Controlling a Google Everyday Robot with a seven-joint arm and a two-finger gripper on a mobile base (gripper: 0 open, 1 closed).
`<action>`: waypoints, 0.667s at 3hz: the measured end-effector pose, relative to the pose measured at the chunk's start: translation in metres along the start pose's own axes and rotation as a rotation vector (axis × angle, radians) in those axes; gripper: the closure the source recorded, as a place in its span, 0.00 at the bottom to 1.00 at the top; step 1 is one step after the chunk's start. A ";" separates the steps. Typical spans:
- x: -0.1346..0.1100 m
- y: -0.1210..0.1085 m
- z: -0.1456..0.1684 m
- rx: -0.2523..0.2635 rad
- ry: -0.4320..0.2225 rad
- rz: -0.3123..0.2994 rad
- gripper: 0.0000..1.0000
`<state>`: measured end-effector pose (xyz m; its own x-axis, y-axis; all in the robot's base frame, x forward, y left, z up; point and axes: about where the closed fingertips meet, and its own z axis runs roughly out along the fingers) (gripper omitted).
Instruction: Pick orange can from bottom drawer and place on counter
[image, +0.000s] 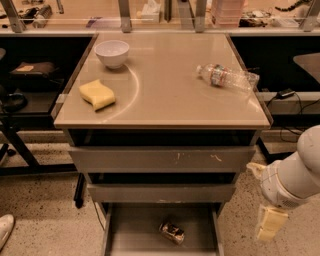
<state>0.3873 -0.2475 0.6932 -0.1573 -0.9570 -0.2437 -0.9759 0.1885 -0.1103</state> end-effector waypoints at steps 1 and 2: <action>-0.002 0.002 -0.003 0.006 0.012 -0.011 0.00; -0.002 0.015 0.040 -0.037 0.003 0.000 0.00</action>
Offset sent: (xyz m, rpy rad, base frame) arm -0.0144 0.0292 -0.1132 0.0406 0.0983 0.0012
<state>0.3795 -0.2339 0.6534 -0.1576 -0.9576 -0.2411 -0.9808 0.1803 -0.0749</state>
